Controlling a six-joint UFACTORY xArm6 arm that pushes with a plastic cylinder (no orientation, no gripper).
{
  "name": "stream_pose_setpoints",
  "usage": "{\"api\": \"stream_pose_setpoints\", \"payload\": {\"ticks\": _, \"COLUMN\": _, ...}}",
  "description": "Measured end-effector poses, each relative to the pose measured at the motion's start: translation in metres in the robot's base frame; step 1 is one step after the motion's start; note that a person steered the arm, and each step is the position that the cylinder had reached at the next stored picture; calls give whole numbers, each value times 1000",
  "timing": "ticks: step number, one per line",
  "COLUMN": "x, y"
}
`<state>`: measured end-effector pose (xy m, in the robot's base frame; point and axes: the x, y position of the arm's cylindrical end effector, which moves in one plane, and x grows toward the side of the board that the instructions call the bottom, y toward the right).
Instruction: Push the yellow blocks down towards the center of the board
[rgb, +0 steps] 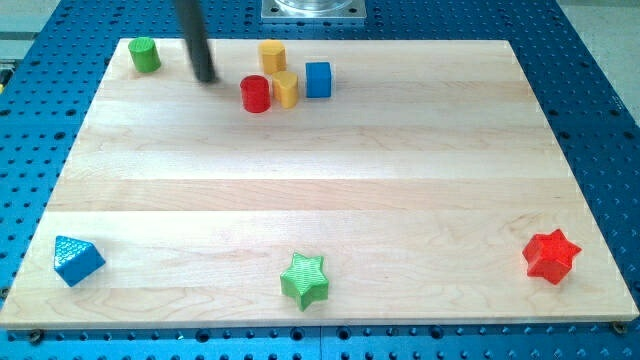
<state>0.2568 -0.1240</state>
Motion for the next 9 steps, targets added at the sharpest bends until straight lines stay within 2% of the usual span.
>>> {"api": "stream_pose_setpoints", "payload": {"ticks": 1, "x": -57, "y": 61}}
{"api": "stream_pose_setpoints", "payload": {"ticks": 4, "x": -63, "y": 140}}
{"api": "stream_pose_setpoints", "payload": {"ticks": 9, "x": -60, "y": 140}}
